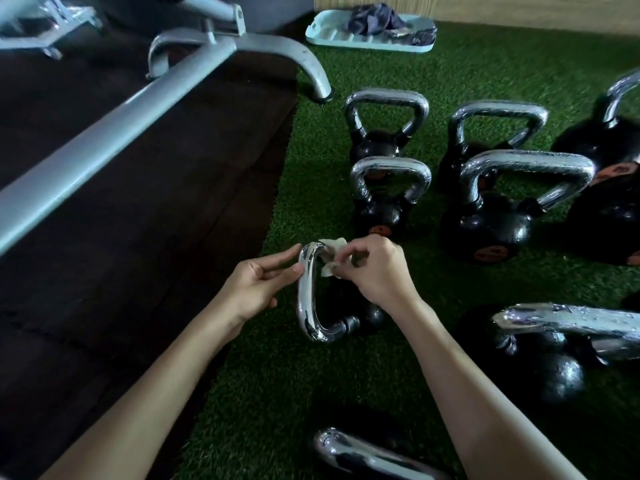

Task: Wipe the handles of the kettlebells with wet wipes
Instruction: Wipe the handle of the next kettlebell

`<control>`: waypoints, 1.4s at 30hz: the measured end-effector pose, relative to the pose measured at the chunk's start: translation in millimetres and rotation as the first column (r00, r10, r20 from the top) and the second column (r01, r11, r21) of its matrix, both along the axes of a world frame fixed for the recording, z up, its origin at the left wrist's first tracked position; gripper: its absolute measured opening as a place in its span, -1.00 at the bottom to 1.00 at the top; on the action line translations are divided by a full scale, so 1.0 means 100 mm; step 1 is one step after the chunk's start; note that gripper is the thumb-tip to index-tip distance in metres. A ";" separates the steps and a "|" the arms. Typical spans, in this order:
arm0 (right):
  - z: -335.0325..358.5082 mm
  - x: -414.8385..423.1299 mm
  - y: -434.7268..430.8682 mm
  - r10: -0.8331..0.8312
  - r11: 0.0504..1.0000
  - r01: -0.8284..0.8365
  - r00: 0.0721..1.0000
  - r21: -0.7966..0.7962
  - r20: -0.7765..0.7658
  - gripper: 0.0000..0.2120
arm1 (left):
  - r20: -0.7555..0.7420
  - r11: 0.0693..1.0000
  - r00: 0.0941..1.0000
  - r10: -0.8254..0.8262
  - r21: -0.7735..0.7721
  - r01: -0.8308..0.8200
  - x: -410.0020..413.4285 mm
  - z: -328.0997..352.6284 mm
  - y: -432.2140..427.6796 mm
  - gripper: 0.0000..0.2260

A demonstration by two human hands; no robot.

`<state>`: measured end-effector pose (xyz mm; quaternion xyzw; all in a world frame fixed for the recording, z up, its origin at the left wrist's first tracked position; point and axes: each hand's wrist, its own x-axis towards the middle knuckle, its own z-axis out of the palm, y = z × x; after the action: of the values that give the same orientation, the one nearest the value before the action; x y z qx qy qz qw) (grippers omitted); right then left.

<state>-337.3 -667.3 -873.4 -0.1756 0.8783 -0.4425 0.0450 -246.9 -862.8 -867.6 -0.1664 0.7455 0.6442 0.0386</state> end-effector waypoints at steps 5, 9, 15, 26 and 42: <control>0.00 -0.13 -0.01 0.065 0.997 -0.063 0.998 0.043 -0.027 -0.73 | -0.019 0.999 0.999 0.029 -0.017 -0.030 -0.01 -0.02 -0.03 -0.64; 0.03 -0.21 -0.07 0.087 0.994 -0.089 0.996 0.070 0.032 -0.49 | -0.009 0.999 0.999 0.038 -0.037 -0.039 -0.04 -0.01 -0.01 -0.67; -0.09 -0.04 -0.01 -0.028 0.999 0.028 0.999 -0.015 -0.026 -0.80 | -0.003 0.998 0.999 0.041 -0.039 -0.041 -0.05 0.01 0.02 -0.67; 0.06 -0.07 -0.09 0.025 0.987 -0.027 1.000 -0.159 -0.014 -0.77 | -0.042 0.995 0.998 0.047 -0.084 -0.050 -0.09 0.05 0.08 -0.69; 0.26 0.11 -0.01 0.118 0.977 -0.089 0.983 -0.194 0.143 -0.77 | -0.030 0.990 0.997 0.074 -0.120 -0.077 -0.17 0.01 0.12 -0.79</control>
<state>-326.1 -668.4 -847.4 -0.1901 0.8163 -0.5323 0.1188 -263.8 -850.9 -866.6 -0.1881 0.7770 0.6008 -0.0055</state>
